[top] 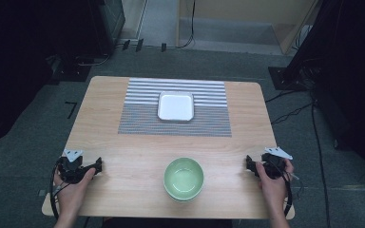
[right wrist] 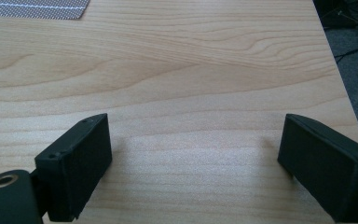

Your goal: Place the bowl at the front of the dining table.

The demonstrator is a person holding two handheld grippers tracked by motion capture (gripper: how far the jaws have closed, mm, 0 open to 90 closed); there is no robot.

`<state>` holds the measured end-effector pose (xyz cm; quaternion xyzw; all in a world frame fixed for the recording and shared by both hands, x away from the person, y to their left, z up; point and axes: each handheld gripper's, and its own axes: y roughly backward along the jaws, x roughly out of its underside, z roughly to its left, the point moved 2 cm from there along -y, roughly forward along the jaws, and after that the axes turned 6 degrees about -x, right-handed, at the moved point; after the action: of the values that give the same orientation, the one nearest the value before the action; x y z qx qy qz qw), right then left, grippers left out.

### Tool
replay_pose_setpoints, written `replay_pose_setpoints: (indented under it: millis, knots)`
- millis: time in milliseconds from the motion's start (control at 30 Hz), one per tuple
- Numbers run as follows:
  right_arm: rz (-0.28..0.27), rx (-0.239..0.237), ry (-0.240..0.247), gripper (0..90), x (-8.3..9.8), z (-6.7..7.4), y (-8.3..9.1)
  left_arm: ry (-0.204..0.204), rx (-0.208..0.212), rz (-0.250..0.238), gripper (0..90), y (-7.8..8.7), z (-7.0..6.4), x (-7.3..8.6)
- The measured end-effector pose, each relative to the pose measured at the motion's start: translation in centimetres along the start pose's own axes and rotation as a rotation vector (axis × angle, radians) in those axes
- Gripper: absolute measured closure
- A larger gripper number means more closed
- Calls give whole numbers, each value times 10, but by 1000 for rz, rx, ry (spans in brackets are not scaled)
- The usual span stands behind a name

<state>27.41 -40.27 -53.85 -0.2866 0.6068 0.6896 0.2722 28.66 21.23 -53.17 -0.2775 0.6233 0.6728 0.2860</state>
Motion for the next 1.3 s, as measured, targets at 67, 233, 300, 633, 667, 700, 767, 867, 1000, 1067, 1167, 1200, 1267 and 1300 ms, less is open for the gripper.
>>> replay_pose_setpoints:
  millis: [67, 233, 300, 633, 667, 700, 767, 867, 1000, 1067, 1167, 1200, 1267, 1300]
  knots:
    - [0, 1, -1, 84, 0, 0, 0, 0, -3, -1, 117, 1, 0, 0]
    - [0, 3, -3, 84, 0, 0, 0, 13, -5, -16, 138, 4, 1, 0]
    - [0, 4, -3, 84, 0, 0, 0, 21, 3, -20, 138, 5, 1, -1]
    - [0, 5, -6, 79, 0, 1, -1, 53, 123, -78, 147, 24, -19, -16]
    - [0, 5, -6, 79, 0, 1, -1, 52, 132, -85, 147, 26, -22, -17]
    - [0, 5, -6, 79, 0, 1, -1, 53, 141, -91, 148, 28, -25, -19]
    - [0, 5, -6, 80, 0, 1, -1, 52, 160, -102, 147, 32, -31, -22]
    - [1, 0, 0, 80, 0, 1, -1, 32, 175, -118, 147, 37, -44, -26]
    - [3, -5, 4, 80, -1, 1, -1, -11, 197, -134, 147, 43, -60, -29]
    - [4, -8, 6, 74, -1, 1, -2, -23, 209, -144, 147, 46, -66, -32]
    - [7, -9, 8, 55, -3, 2, -4, -32, 222, -151, 147, 48, -75, -34]
    - [10, -9, 9, 48, -4, 2, -5, -28, 228, -146, 147, 47, -78, -35]
    - [13, -11, 9, 42, -5, 2, -6, -29, 235, -144, 147, 47, -83, -36]
    - [13, -10, 8, 42, -5, 2, -6, -30, 238, -145, 147, 47, -86, -37]
